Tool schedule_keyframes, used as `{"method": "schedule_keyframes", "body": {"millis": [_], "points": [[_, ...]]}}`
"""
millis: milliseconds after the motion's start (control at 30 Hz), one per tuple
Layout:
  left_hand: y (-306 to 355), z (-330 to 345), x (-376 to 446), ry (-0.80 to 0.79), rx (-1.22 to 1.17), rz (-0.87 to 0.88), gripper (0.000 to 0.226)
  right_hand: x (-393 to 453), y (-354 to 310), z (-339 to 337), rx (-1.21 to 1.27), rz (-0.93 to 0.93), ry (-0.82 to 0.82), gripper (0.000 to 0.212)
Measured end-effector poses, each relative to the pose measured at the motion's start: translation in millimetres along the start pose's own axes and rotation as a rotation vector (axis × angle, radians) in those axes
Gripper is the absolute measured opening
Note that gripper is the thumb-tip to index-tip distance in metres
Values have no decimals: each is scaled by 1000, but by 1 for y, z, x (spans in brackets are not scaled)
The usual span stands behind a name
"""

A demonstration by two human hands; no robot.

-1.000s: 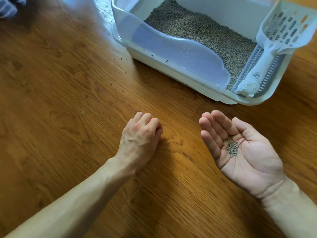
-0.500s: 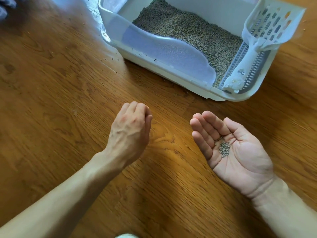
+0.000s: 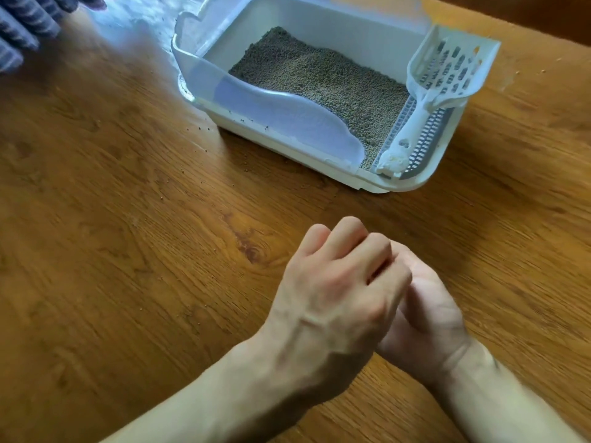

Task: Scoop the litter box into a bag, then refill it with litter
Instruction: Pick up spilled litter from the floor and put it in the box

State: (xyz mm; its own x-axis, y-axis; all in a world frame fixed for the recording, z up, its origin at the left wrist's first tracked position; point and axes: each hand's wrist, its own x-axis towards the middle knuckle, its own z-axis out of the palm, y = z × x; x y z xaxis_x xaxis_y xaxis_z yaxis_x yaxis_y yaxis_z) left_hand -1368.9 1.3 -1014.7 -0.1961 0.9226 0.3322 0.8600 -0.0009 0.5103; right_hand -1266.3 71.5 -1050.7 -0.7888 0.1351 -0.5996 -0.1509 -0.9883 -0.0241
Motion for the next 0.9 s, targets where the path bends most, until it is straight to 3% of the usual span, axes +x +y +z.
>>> {"method": "schedule_keyframes", "body": {"millis": [133, 200, 333, 567, 900], "points": [[-1, -23, -4, 3, 75, 92, 11, -1, -5, -1, 9, -134, 82, 52], [-15, -38, -7, 73, 33, 34, 8, 2, -3, 2, -32, -206, 85, 44], [-57, -57, -37, 104, 73, -176, 6, 11, 4, 6, -58, -209, 55, 50], [-125, -66, -123, -125, 245, -513, 8, 38, 30, 26, -100, -119, -11, 50], [-146, -55, -159, -212, 306, -570, 13, 41, 42, 31, -120, -80, 22, 50]]}}
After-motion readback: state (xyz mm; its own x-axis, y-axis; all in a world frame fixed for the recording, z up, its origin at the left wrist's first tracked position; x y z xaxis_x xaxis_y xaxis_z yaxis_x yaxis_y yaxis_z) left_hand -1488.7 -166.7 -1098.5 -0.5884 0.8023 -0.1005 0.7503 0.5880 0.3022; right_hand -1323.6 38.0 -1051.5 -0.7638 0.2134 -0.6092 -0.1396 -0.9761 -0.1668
